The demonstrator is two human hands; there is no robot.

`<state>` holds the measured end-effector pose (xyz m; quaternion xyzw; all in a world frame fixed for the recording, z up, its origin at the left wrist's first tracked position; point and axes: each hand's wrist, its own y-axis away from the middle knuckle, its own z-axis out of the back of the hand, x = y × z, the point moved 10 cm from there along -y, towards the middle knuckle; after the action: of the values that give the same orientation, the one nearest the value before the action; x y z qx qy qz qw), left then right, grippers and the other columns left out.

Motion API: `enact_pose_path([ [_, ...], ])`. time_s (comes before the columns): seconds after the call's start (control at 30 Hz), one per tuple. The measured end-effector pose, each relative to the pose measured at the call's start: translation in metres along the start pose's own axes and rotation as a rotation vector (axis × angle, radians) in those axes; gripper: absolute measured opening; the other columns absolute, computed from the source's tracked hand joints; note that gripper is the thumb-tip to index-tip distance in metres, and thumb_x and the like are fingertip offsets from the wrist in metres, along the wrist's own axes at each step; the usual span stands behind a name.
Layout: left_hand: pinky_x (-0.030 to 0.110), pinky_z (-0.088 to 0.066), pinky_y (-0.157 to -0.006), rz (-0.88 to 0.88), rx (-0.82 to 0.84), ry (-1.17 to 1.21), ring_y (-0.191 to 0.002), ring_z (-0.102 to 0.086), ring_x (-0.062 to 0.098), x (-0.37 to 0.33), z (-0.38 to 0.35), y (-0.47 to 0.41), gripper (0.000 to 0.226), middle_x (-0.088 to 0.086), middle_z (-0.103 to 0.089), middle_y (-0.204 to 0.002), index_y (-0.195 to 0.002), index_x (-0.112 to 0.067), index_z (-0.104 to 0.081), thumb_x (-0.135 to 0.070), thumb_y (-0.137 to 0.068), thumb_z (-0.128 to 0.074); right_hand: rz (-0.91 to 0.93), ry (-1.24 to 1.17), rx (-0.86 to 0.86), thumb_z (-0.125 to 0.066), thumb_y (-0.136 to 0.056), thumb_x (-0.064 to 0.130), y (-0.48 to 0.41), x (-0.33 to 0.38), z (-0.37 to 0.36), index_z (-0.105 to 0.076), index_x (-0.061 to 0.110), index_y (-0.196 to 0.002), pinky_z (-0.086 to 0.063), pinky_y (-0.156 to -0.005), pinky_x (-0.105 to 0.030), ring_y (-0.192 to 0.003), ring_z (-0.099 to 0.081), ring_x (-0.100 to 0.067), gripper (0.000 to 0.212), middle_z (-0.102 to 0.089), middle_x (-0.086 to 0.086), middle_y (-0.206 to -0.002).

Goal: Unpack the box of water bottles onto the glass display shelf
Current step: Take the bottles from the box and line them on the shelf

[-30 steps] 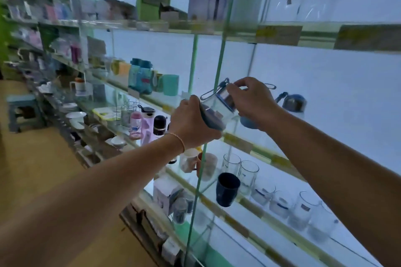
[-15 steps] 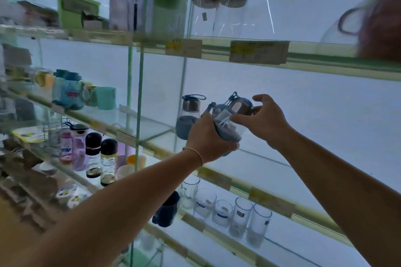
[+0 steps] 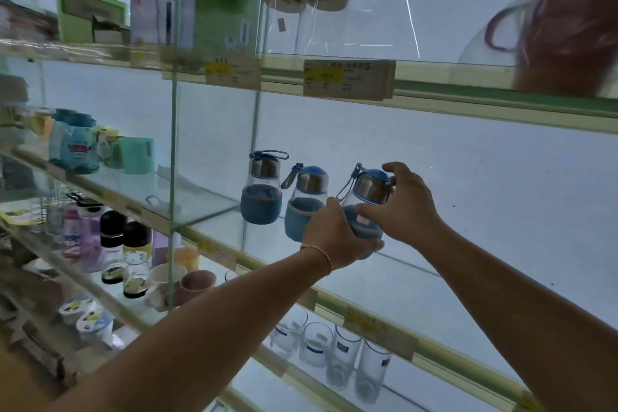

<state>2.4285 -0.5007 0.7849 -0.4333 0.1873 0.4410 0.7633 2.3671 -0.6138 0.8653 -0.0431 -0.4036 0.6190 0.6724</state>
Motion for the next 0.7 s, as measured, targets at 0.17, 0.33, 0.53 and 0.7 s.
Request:
enact_pose_path([
  [0.17,0.030,-0.059,-0.079,0.036,0.030,-0.032,-0.086,-0.066,0.005,0.011,-0.017,-0.008,0.077,-0.016,-0.070,-0.095,-0.105,-0.025,-0.052,-0.074,-0.050,-0.074,0.050,0.048,0.013,-0.089,-0.068,0.037,-0.001,-0.005,-0.011,-0.044,0.019,-0.141,-0.039,-0.086,-0.021,-0.105,-0.053,-0.017,0.087,-0.050,-0.009,-0.129],
  [0.33,0.031,-0.061,-0.074,0.028,0.055,-0.066,-0.078,-0.068,0.006,0.014,-0.026,-0.011,0.071,-0.016,-0.072,-0.087,-0.098,-0.027,-0.066,-0.079,-0.049,-0.066,0.072,0.080,0.039,-0.087,-0.070,0.040,-0.003,-0.015,-0.023,-0.044,0.020,-0.140,-0.036,-0.084,-0.020,-0.100,-0.049,-0.013,0.085,-0.049,-0.007,-0.128],
  [0.53,0.034,-0.061,-0.073,0.006,0.080,-0.137,-0.076,-0.068,0.010,0.008,-0.030,-0.016,0.089,-0.011,-0.072,-0.088,-0.100,-0.026,-0.069,-0.090,-0.043,-0.046,0.120,0.150,0.054,-0.087,-0.070,0.044,-0.013,-0.020,-0.030,-0.044,0.020,-0.141,-0.035,-0.085,-0.019,-0.111,-0.054,-0.019,0.086,-0.052,-0.007,-0.129],
  [0.7,0.035,-0.061,-0.072,-0.001,0.080,-0.192,-0.076,-0.067,0.012,0.007,-0.028,-0.014,0.090,-0.009,-0.071,-0.086,-0.100,-0.025,-0.067,-0.092,-0.044,-0.045,0.143,0.203,0.065,-0.086,-0.071,0.047,-0.014,-0.020,-0.035,-0.043,0.020,-0.143,-0.040,-0.088,-0.023,-0.113,-0.056,-0.022,0.088,-0.052,-0.008,-0.130],
])
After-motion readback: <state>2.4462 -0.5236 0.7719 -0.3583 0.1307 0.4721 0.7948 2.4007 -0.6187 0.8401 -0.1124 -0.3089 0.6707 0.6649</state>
